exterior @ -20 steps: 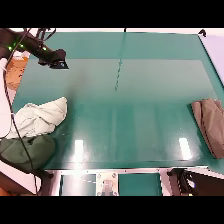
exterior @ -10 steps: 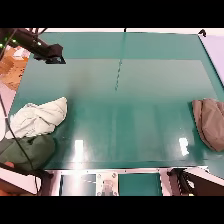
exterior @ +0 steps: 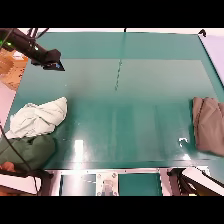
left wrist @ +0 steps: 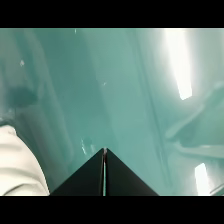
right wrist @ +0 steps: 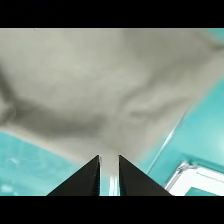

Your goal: Fold the shirts.

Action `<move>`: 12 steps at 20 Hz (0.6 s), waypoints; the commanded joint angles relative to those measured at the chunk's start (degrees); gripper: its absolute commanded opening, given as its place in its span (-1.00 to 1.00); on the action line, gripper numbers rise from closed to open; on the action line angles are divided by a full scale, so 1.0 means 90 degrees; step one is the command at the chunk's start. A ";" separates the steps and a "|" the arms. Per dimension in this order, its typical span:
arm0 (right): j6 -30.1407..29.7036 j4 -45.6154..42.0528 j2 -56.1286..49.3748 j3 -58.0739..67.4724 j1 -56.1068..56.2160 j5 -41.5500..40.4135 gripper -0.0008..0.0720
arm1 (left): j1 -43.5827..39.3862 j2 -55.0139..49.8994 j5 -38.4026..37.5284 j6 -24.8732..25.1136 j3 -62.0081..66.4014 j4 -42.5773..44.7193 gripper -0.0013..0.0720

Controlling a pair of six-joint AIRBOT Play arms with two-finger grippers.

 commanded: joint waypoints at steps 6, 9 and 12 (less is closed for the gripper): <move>-0.0291 0.0357 -0.0010 0.0027 0.0194 -0.0005 -0.61 | -0.0002 0.0087 0.0027 0.0282 -0.0287 -0.0075 -0.90; -0.0568 0.0595 0.0005 -0.0102 0.1107 -0.0056 -0.94 | -0.0002 0.0396 0.0029 0.0296 -0.0600 -0.0051 -0.90; -0.0636 0.0862 0.0425 -0.0641 0.2280 -0.0221 -0.94 | -0.0002 0.1188 0.0447 0.0226 -0.1982 -0.0073 -0.90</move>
